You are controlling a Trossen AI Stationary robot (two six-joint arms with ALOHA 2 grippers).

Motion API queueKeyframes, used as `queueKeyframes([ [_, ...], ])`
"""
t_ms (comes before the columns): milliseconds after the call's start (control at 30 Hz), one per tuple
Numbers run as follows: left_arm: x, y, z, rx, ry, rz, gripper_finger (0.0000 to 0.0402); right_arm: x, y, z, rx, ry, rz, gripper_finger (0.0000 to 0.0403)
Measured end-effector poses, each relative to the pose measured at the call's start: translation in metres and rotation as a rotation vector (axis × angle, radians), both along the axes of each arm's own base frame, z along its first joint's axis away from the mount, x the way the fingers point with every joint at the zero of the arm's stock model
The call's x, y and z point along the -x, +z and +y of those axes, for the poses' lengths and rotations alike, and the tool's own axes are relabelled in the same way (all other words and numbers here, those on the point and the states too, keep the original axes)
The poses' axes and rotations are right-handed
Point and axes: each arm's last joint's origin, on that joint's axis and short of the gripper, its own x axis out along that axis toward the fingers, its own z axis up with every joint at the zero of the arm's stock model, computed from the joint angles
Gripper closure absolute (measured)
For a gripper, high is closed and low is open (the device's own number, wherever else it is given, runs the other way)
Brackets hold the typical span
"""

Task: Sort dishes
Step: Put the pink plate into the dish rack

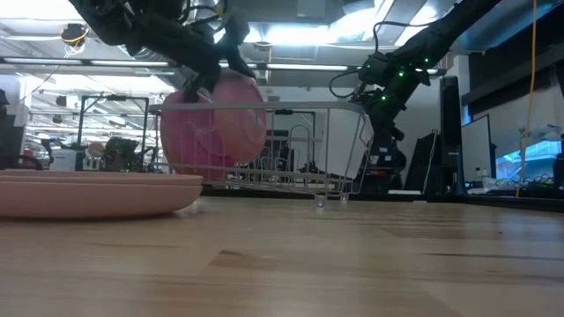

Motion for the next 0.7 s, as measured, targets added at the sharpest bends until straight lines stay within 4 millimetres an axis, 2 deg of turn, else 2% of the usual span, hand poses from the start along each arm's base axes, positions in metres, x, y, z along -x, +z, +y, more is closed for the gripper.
queueKeyframes([
  [233, 0.0000, -0.0006, -0.0001, -0.045, -0.009, 0.060, 0.0266, 0.0000, 0.0000, 0.0000, -0.001, 0.000, 0.000, 0.0349],
  [700, 0.0028, 0.0010, -0.0010, -0.243, -0.044, 0.299, 0.0265, 0.0000, 0.0001, 0.0000, 0.000, 0.001, 0.000, 0.0349],
])
